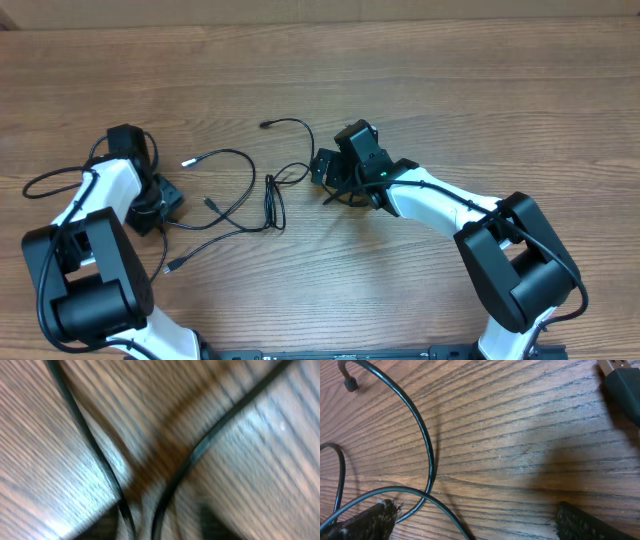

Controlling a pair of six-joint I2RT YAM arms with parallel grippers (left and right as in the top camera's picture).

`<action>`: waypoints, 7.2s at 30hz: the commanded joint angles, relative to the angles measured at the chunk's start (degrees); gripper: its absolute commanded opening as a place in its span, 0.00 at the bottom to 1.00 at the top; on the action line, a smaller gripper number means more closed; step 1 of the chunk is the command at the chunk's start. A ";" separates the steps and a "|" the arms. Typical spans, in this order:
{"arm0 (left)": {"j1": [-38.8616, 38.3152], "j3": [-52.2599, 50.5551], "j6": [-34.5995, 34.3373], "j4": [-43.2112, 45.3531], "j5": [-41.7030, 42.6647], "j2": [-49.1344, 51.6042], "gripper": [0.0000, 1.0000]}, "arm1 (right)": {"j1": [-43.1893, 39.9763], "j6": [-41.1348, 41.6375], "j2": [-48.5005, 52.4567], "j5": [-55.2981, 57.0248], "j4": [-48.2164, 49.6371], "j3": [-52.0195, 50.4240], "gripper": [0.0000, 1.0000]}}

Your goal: Untangle cables

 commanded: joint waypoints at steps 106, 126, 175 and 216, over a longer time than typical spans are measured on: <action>10.01 57.35 36.30 -16.85 22.91 28.35 0.04 | -0.07 -0.22 -1.73 0.11 0.31 0.44 1.00; 4.90 57.35 41.90 -30.64 49.20 23.43 0.05 | -0.07 -0.22 -1.73 0.11 0.31 0.44 1.00; -22.18 -0.24 21.66 -2.49 27.74 -6.71 0.59 | -0.07 -0.22 -1.73 0.09 0.31 0.44 1.00; -26.86 10.54 -2.14 46.29 67.10 -6.54 0.04 | -21.86 -14.21 -35.50 -23.23 -21.49 0.74 1.00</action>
